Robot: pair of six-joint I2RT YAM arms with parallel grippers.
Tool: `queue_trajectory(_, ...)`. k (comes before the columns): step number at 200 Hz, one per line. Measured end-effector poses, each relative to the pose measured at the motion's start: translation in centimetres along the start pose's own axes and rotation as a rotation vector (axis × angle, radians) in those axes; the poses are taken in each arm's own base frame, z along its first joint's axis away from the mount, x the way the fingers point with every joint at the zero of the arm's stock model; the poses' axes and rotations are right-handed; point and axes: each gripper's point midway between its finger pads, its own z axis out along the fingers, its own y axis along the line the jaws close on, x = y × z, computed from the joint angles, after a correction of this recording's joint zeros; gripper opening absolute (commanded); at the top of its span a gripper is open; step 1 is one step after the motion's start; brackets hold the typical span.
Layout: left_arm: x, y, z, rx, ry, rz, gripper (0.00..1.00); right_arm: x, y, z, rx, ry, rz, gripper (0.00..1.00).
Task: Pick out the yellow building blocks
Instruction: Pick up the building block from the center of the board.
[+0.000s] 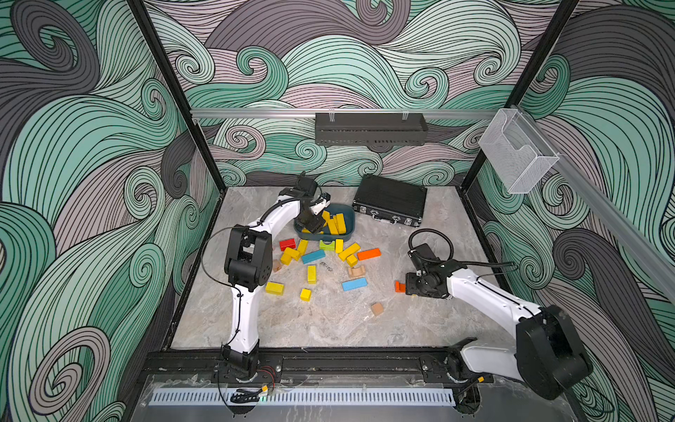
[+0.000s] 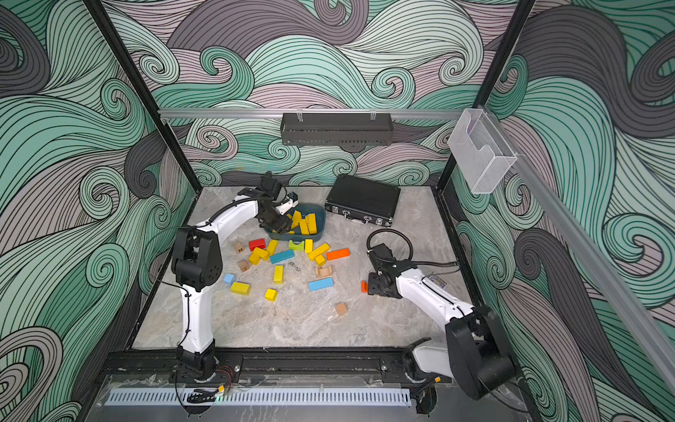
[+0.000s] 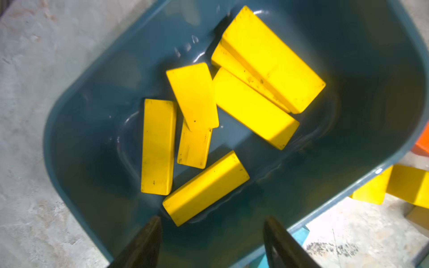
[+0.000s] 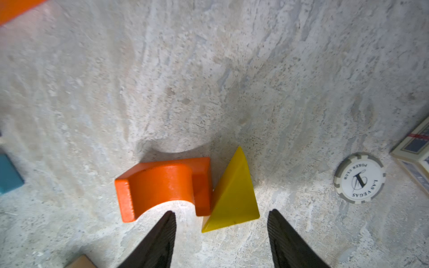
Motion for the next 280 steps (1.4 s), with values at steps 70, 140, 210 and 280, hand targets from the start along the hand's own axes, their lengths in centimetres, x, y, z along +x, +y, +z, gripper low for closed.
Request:
queue_trajectory(70,0.2,-0.4,-1.0,0.011,-0.011,-0.004,0.79,1.2,-0.3,1.0,0.026,0.067,-0.009,0.63)
queue_trajectory(140,-1.0,-0.6,-6.4,0.000,-0.116,-0.002,0.79,1.7,-0.5,1.5,0.036,0.098,-0.002,0.60)
queue_trajectory(210,1.6,-1.6,-5.5,0.029,-0.060,-0.011,0.79,2.2,-1.0,2.2,0.055,0.130,0.007,0.59)
queue_trajectory(280,3.0,-1.8,-5.5,0.036,-0.043,-0.021,0.79,2.3,-1.3,2.8,0.072,0.163,0.005,0.58)
